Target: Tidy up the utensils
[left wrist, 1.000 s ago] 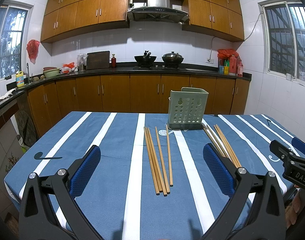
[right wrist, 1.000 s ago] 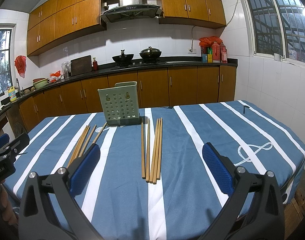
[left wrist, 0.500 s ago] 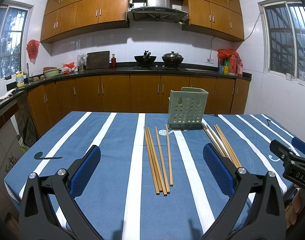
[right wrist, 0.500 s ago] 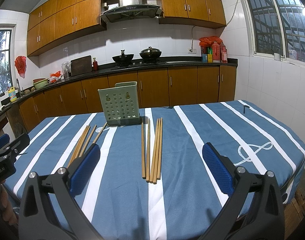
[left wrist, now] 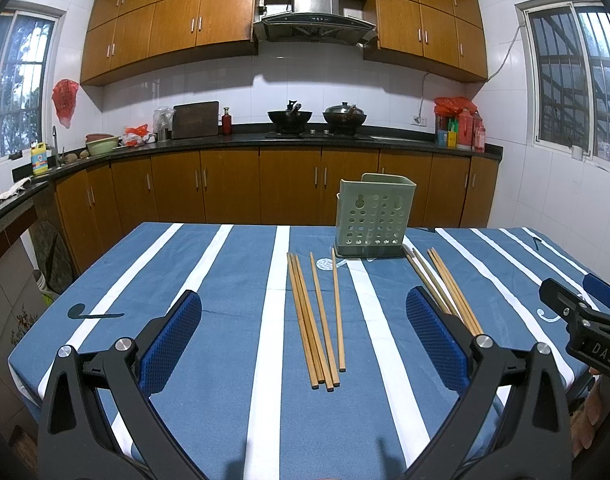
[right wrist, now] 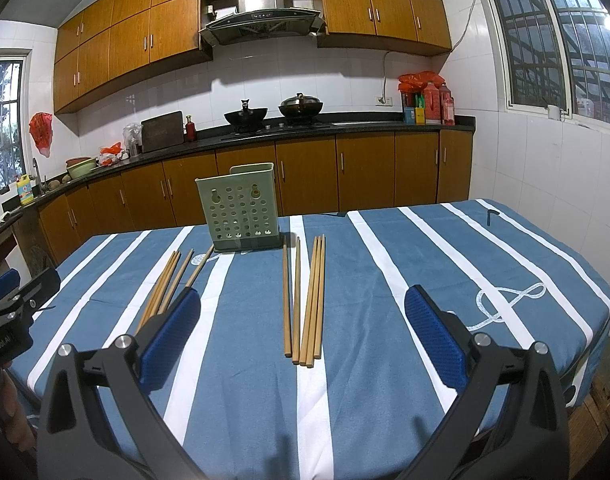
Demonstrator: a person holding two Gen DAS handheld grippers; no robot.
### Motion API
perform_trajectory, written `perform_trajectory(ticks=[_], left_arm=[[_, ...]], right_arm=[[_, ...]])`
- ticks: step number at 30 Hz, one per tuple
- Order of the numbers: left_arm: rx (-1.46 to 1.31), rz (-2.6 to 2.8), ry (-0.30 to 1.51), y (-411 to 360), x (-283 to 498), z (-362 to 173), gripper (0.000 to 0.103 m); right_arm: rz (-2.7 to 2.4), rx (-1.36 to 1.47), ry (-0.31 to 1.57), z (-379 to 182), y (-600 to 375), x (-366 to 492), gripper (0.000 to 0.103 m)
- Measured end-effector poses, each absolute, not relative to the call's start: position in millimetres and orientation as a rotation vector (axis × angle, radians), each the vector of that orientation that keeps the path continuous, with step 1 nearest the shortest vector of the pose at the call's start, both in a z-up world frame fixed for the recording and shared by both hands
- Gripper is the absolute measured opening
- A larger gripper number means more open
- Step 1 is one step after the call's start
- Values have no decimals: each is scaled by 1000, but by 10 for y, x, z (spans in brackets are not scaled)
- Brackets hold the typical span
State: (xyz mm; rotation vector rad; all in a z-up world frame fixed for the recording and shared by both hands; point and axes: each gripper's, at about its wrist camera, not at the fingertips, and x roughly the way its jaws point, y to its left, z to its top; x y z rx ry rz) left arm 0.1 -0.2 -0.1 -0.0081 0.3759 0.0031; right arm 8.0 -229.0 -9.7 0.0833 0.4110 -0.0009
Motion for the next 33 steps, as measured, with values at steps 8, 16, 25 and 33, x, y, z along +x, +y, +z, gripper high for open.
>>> perform_trajectory(ticks=[8, 16, 25, 33], left_arm=[[-8, 3, 376, -1, 1, -1, 101], [-7, 3, 376, -2, 1, -1, 101], [-7, 3, 377, -2, 1, -1, 101], [-9, 14, 388, 12, 22, -12, 101]], right_arm=[[-1, 84, 411, -98, -2289, 88, 99], [4, 84, 411, -100, -2284, 100, 99], [5, 85, 413, -98, -2281, 59, 99], [-2, 85, 421, -130, -2260, 116, 99]])
